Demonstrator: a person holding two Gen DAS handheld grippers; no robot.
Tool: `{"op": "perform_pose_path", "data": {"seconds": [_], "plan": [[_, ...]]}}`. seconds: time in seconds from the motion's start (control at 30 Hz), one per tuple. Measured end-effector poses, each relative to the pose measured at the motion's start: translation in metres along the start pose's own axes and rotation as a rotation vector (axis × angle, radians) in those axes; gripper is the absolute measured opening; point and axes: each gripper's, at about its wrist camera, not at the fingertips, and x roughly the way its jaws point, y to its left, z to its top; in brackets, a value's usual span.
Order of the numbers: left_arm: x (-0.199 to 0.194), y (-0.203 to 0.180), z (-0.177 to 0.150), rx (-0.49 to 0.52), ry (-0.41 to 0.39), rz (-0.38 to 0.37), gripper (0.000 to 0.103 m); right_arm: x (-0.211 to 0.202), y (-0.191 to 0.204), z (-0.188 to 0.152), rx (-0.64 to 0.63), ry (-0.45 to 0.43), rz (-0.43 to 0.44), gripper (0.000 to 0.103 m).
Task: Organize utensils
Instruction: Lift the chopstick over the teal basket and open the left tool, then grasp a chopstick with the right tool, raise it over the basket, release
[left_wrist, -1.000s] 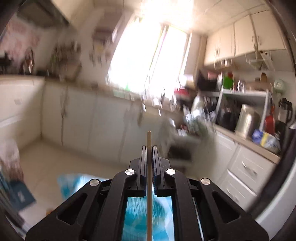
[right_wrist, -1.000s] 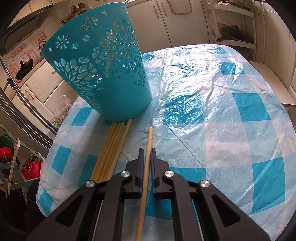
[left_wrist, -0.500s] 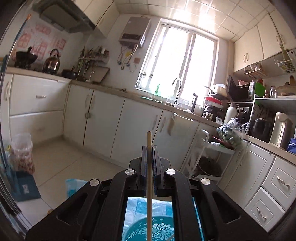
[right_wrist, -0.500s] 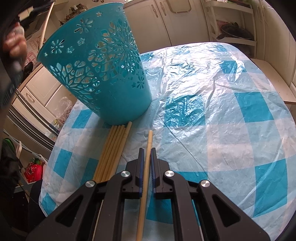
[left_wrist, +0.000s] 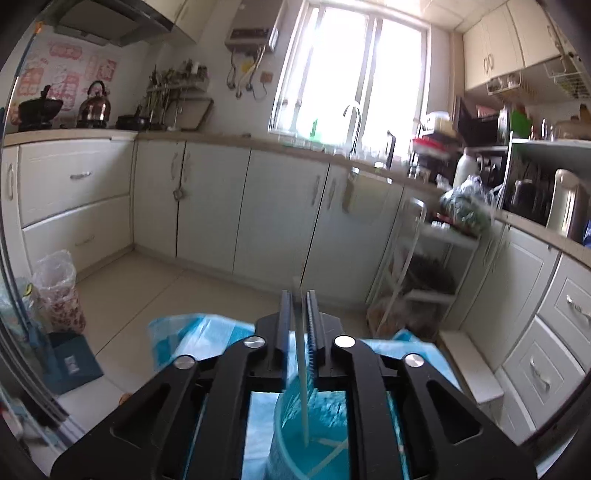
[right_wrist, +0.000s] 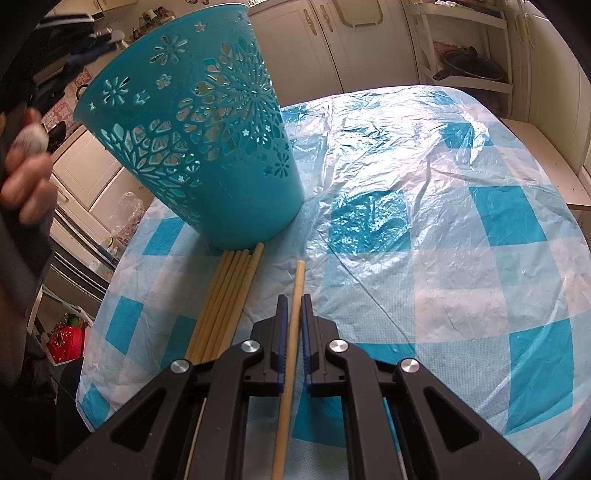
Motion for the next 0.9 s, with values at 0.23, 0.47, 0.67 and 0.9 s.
{"op": "perform_pose_path", "data": {"seconds": [0.23, 0.47, 0.67, 0.9], "plan": [[-0.045, 0.028, 0.000, -0.035, -0.005, 0.043, 0.061, -0.001, 0.006, -0.002, -0.028, -0.001, -0.023, 0.008], [-0.089, 0.053, -0.011, -0.034, 0.007, 0.068, 0.075, 0.000, 0.011, -0.003, -0.058, 0.000, -0.039, 0.014], [-0.106, 0.062, -0.026, -0.002, 0.078, 0.079, 0.075, 0.000, 0.021, -0.007, -0.123, 0.004, -0.109, 0.013], [-0.124, 0.063, -0.039, 0.028, 0.146, 0.085, 0.077, -0.005, 0.022, -0.009, -0.149, 0.008, -0.131, 0.006]]}}
